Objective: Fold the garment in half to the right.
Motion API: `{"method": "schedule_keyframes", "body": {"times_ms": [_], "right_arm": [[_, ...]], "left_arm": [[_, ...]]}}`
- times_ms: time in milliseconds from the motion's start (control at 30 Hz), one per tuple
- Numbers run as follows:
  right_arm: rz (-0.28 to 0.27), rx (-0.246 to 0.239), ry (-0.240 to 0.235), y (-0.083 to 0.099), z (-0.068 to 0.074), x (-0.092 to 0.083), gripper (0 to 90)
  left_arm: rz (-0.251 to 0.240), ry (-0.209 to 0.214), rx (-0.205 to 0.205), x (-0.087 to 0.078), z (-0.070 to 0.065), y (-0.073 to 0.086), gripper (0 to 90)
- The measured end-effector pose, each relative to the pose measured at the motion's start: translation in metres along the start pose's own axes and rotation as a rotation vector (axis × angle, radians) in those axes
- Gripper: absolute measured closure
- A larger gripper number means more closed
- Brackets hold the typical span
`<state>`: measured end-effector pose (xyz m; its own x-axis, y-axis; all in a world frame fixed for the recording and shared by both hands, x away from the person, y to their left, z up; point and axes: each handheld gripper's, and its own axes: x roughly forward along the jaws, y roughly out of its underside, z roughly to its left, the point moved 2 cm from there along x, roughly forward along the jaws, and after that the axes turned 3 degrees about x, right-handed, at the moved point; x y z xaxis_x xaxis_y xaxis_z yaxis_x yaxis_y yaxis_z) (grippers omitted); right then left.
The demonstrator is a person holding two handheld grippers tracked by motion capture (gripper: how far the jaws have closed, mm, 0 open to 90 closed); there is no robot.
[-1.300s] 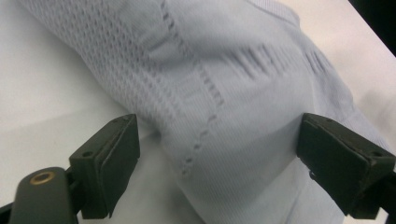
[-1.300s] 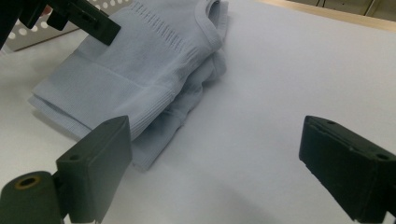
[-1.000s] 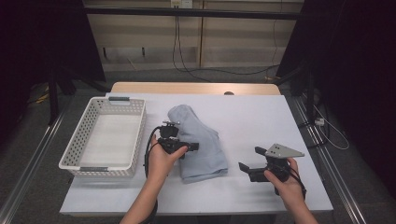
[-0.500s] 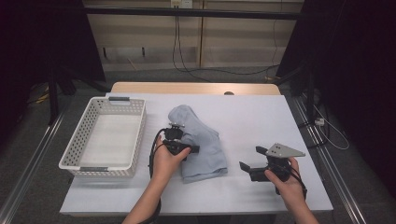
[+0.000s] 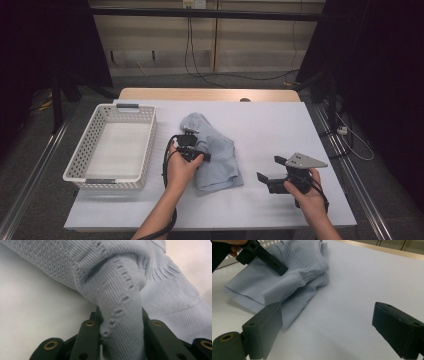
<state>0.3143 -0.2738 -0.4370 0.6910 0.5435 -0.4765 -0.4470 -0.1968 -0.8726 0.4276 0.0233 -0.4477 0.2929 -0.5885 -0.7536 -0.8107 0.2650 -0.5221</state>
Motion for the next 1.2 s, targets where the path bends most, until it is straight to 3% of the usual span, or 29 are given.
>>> {"method": "schedule_keyframes", "body": {"times_ms": [500,667,1200], "right_arm": [[-0.010,0.000,-0.009,-0.001,0.000,0.000,9.2],[-0.014,0.003,-0.007,-0.001,0.000,0.000,9.2],[-0.019,-0.002,-0.020,-0.001,0.003,0.001,9.0]], "left_arm": [[0.093,0.006,0.025,-0.016,0.000,-0.012,73.5],[0.145,0.008,0.037,-0.025,0.001,-0.018,73.5],[0.252,-0.041,0.107,-0.043,0.004,-0.031,73.3]]}}
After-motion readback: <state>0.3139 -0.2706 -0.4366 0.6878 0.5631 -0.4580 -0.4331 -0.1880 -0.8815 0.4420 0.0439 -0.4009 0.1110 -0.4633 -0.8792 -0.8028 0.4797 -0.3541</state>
